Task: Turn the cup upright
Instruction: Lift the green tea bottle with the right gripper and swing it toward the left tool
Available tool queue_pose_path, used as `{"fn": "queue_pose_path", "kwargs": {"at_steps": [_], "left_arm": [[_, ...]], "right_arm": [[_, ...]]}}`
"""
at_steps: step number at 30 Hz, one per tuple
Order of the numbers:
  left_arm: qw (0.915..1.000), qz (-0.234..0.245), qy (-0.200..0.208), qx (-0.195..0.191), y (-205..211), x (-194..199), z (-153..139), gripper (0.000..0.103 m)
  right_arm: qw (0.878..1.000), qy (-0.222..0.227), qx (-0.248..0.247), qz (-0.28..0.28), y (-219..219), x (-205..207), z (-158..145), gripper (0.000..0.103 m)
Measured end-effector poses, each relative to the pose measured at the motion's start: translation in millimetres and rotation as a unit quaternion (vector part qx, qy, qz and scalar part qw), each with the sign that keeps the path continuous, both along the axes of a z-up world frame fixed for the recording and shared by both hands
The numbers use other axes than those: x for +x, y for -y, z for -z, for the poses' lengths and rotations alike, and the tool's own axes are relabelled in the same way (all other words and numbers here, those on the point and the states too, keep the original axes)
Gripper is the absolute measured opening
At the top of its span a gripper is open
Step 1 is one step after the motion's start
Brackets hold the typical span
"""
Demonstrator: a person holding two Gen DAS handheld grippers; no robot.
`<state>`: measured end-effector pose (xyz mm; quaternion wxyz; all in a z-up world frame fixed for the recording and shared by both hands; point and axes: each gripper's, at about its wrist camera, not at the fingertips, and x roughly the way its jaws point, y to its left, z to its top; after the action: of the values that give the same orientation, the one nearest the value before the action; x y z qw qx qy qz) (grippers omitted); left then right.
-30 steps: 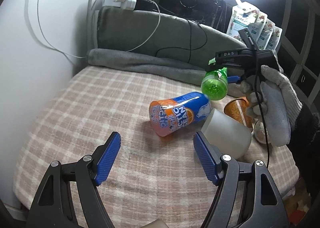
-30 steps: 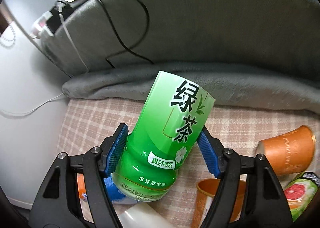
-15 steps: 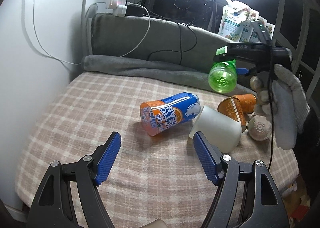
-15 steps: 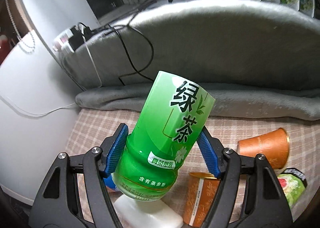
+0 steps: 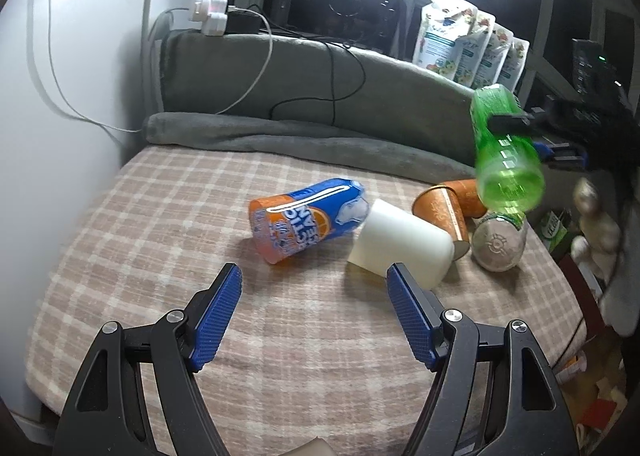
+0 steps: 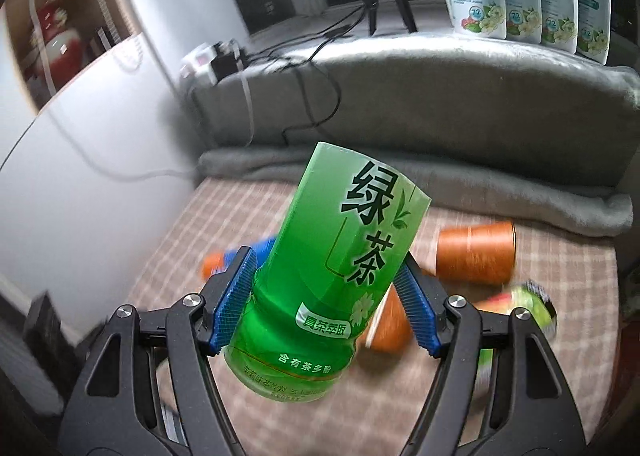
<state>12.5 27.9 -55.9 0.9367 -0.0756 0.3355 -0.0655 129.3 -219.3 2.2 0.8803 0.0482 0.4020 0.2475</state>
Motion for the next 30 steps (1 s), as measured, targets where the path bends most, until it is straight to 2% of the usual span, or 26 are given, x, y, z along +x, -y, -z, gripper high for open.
{"fn": "queue_pose_path", "kwargs": {"at_steps": [6,12,17,30], "left_arm": [[0.9998,0.018,-0.004,0.005,13.4,-2.9,1.0,0.074],[0.9994,0.032,-0.012,0.010,26.0,-2.9,3.1,0.074],[0.9988,0.045,-0.018,0.011,35.8,-1.4,5.2,0.074],[0.9927,0.080,-0.077,-0.045,43.7,14.1,20.6,0.074]], "right_arm": [[0.998,-0.043,-0.017,-0.031,4.9,-35.3,26.2,0.073],[0.993,-0.102,-0.027,-0.050,6.2,-49.0,66.3,0.073],[0.990,-0.125,-0.038,-0.061,3.7,-57.6,85.4,0.073],[0.985,-0.157,-0.034,-0.067,-9.5,-52.6,111.5,0.073]]}}
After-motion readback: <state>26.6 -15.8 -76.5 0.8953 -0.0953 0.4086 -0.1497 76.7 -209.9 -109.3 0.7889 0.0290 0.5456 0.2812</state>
